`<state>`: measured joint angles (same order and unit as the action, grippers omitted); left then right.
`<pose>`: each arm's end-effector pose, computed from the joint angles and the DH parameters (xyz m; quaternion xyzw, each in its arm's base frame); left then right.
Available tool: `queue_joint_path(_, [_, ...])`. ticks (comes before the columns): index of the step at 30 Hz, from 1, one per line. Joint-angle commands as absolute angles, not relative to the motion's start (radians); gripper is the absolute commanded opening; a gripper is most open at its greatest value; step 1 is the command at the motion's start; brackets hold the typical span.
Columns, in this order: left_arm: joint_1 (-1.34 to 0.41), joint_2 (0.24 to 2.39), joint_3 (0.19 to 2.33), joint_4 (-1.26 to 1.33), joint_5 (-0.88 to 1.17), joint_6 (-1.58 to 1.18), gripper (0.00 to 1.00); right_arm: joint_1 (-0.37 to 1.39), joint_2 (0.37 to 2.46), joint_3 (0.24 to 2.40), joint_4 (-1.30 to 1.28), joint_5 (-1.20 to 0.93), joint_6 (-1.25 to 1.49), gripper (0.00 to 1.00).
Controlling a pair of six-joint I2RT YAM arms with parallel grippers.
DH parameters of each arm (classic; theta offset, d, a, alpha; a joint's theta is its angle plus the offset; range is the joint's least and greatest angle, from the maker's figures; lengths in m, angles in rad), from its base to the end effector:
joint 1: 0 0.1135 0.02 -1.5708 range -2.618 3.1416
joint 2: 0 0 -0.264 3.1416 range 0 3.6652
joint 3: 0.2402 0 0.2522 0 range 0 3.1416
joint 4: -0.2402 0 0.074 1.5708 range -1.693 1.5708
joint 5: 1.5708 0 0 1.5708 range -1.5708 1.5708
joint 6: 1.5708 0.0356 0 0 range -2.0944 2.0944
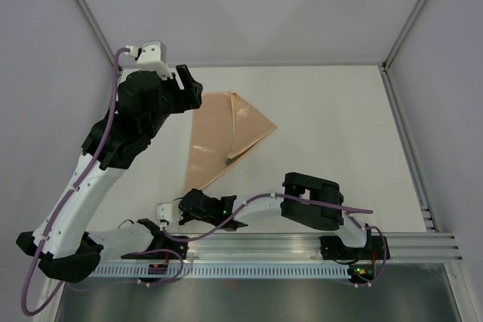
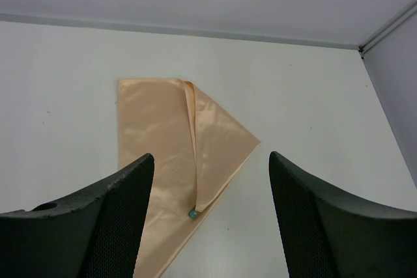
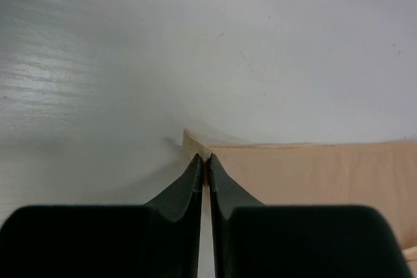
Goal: Fold the napkin, place the utensils inside, and roll it up
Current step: Fold the napkin at the center of the board.
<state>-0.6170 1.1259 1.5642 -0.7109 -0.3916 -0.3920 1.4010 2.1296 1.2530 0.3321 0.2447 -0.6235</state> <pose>0.1756 -0.1079 0.4813 -0.0291 0.7897 -0.1509 0.5940 0.0855 0.4476 0.1312 -0.7015 0.5091 0.0863 0.4912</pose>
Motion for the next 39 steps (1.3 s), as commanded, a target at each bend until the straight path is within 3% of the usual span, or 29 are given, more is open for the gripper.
queue_joint_path(1, [-0.614, 1.126, 1.568, -0.709, -0.393, -0.347, 0.76, 1.376, 2.131, 1.321, 0.319, 0.25, -0.583, 0.11])
queue_joint_path(13, [-0.609, 1.126, 1.575, -0.7, -0.393, -0.35, 0.76, 1.295, 2.076, 1.39, 0.216, 0.233, -0.454, 0.01])
queue_joint_path(39, [-0.594, 1.17, 1.571, -0.657, -0.316, -0.356, 0.77, 0.966, 1.887, 1.358, 0.097, 0.293, -0.313, 0.0])
